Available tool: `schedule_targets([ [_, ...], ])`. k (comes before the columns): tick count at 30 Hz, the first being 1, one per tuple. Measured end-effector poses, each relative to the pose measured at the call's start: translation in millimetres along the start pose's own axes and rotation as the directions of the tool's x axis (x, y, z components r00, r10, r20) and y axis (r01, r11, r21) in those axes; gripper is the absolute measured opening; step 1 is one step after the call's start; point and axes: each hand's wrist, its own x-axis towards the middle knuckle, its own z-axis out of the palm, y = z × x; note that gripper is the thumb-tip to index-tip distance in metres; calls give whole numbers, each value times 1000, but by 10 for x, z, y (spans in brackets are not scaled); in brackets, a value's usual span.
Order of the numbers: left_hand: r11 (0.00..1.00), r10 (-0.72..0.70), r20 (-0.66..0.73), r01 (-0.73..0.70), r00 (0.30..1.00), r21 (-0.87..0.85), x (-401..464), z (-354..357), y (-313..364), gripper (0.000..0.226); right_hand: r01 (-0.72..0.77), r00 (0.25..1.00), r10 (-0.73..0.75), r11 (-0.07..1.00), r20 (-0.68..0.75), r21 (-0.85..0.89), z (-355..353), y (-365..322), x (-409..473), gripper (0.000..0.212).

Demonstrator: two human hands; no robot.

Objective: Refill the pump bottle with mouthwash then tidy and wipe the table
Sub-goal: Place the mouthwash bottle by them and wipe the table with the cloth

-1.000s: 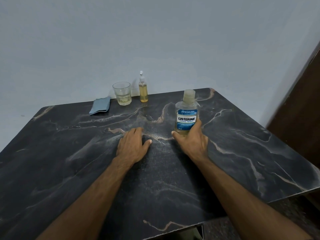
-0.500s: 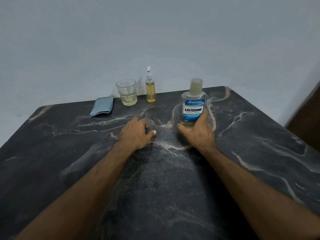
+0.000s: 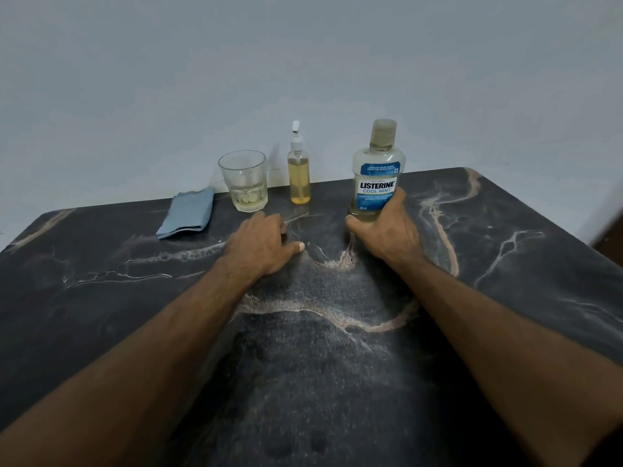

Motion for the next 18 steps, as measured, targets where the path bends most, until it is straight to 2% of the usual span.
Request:
schedule_targets([
  [6, 1000, -11, 105, 10, 994, 12, 239, -79, -41, 73, 1, 1000, -1, 1000, 16, -7, 115, -13, 358, 87],
  [13, 997, -35, 175, 23, 984, 69, 339, -98, -28, 74, 4, 1000, -2, 997, 22, -80, 190, -7, 634, 91],
  [16, 996, -45, 189, 30, 981, 85, 335, -111, -7, 77, 22, 998, -30, 989, -49, -149, 208, 23, 634, 101],
  [18, 996, -49, 190, 34, 981, 81, 322, -120, 7, 77, 30, 989, -54, 985, -139, -169, 205, 33, 622, 97],
])
